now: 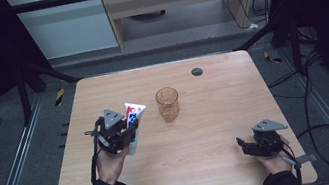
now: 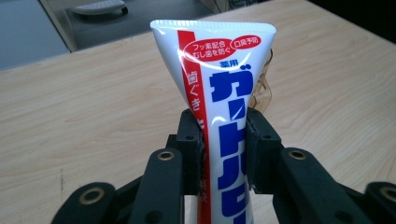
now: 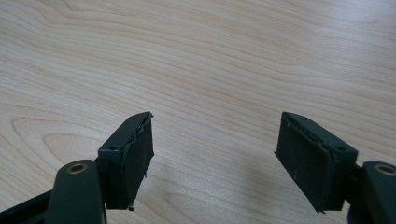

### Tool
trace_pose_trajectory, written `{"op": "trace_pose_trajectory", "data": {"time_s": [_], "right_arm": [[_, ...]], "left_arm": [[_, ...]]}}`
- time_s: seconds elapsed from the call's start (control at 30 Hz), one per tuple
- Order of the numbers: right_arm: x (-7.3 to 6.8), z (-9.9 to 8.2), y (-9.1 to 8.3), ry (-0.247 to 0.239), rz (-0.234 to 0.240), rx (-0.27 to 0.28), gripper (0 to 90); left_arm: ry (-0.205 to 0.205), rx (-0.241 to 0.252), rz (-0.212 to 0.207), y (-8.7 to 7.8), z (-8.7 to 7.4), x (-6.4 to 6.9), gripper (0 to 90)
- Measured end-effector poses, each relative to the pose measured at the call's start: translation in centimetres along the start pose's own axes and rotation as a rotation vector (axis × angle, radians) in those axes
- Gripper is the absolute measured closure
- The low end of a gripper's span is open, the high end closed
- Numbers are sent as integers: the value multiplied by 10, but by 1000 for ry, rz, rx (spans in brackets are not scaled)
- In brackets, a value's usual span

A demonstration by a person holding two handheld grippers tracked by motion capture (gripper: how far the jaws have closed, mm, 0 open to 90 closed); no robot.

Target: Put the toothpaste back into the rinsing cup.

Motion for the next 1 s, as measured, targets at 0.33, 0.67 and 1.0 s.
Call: {"op": "trace_pose_trajectory", "data": {"time_s": [0.33,0.67,1.0], "right_arm": [[-2,0,0,12,10,-2,270],[0,0,1,5,5,0,271],[0,1,1,12,13,8,270]], "left_arm": [[-90,97,-3,5,26,-11,700],[-143,212,10,8,52,-14,701],[-177,290,-12,22,81,-11,702]]}}
Point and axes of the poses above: each handheld gripper's, and its own axes: y roughly forward along the jaws, z roughly out of its top, x roughly to its right, the point moved 7 cm from there along y, roughly forward along the jaws, and after that the axes turned 10 degrees about -x, right-handed, at the moved point
